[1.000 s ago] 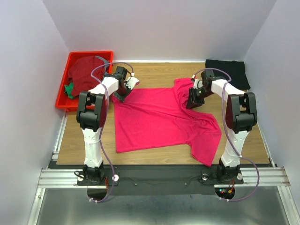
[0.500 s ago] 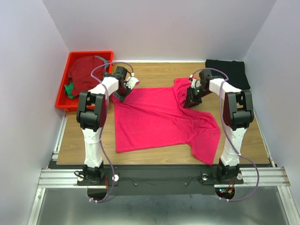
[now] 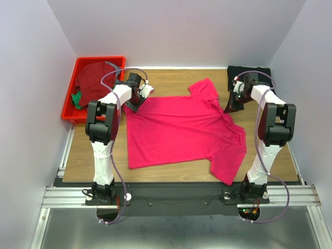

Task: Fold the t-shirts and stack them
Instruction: Flatten the tshirt out

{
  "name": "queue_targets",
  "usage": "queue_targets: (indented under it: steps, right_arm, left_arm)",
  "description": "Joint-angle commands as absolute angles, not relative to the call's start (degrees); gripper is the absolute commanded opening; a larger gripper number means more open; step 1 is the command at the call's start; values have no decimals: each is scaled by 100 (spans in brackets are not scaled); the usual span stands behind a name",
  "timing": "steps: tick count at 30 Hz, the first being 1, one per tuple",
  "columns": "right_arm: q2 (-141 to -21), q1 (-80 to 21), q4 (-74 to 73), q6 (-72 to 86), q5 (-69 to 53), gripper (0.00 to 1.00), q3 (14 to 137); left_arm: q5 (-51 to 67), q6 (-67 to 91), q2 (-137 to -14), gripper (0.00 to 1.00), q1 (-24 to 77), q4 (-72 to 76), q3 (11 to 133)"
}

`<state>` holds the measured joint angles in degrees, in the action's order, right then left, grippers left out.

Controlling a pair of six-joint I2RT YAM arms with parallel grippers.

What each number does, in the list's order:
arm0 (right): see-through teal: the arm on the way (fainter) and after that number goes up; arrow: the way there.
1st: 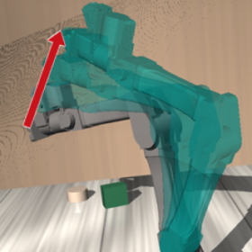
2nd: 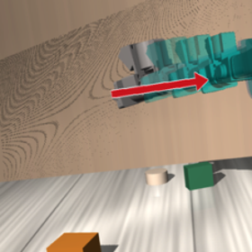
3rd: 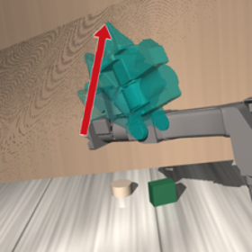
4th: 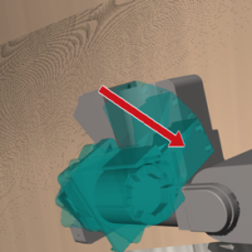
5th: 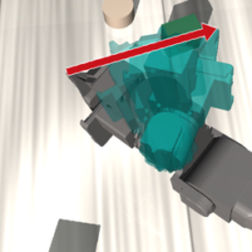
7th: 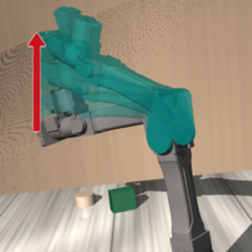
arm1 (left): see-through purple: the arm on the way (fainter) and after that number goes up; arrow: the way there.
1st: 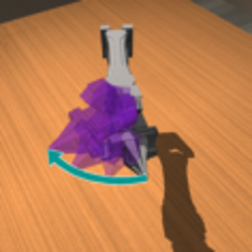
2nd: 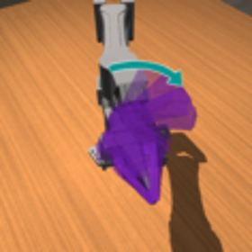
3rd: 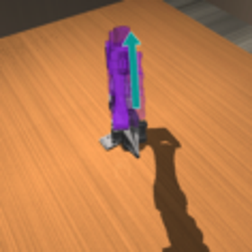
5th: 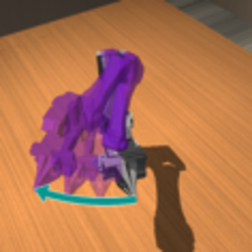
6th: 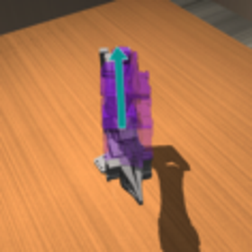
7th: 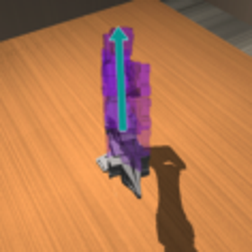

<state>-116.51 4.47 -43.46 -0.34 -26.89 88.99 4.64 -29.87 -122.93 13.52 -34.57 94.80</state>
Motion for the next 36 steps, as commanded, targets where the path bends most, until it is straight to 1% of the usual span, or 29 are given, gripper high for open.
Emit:
queue_targets:
  steps: [1,7,8,11,13,14,16,19,20,22,24,25,26,27,30,31,32,33,34,35,36]
  right_arm:
    - [-11417,492,-4342,-290,-2163,1,8859]
    - [-11724,598,-4298,-378,-1696,1,8965]
    - [-11733,615,-4272,-369,-1400,1,8956]
    - [-11760,677,-4192,-299,-1003,2,8921]
    - [-11769,756,-4175,-246,-1002,4,8973]
    - [-11777,782,-4175,-229,-1063,7,9000]
    - [-11804,791,-4175,-202,-1133,11,9140]
    - [-11874,817,-4184,-150,-1256,14,9307]
    - [-11900,835,-4184,-141,-1440,19,9429]
    - [-11927,844,-4184,-114,-1581,20,9501]
    - [-11970,870,-4184,-97,-1652,18,9571]
    - [-11997,888,-4184,-97,-1705,13,9597]
    - [-12014,896,-4184,-97,-1757,4,9624]
    - [-12041,896,-4184,-79,-1740,1,9676]
    - [-12146,914,-4184,-88,-1862,1,9729]
    - [-12190,914,-4184,-140,-2011,3,9756]
    - [-12225,914,-4192,-132,-2413,12,9782]
    - [-12252,914,-4201,-71,-2591,18,9800]
    - [-12313,914,-4192,-36,-2889,31,9826]
    - [-12374,905,-4192,-26,-3022,35,9861]
    - [-12427,905,-4192,148,-3110,36,9914]
  left_arm:
    - [273,-2944,-12718,0,1318,-3665,9527]
    - [158,-2918,-12762,0,1283,-3683,9545]
    - [123,-2918,-12744,0,1283,-3683,9528]
    - [53,-2909,-12727,0,1257,-3665,9475]
    - [53,-2883,-12718,0,1248,-3647,9466]
    - [44,-2874,-12735,0,1239,-3639,9466]
    - [53,-2874,-12753,0,1239,-3639,9483]
    - [53,-2857,-12779,0,1239,-3656,9545]
    - [53,-2856,-12797,0,1239,-3665,9571]
    - [53,-2856,-12814,0,1239,-3700,9632]
    - [53,-2865,-12832,0,1248,-3718,9659]
    - [44,-2874,-12832,0,1248,-3726,9668]
    - [9,-2883,-12858,0,1248,-3727,9685]
    - [-122,-2883,-12858,0,1239,-3735,9686]
    - [-141,-2883,-12885,0,1239,-3744,9721]
    - [-141,-2892,-12885,0,1239,-3762,9729]
    - [-149,-2892,-12920,0,1248,-3770,9764]
    - [-141,-2892,-12937,0,1248,-3779,9791]
    - [-132,-2892,-12955,0,1248,-3814,9826]
    - [-123,-2892,-12964,0,1248,-3806,9826]
    - [-123,-2900,-12981,0,1248,-3806,9852]
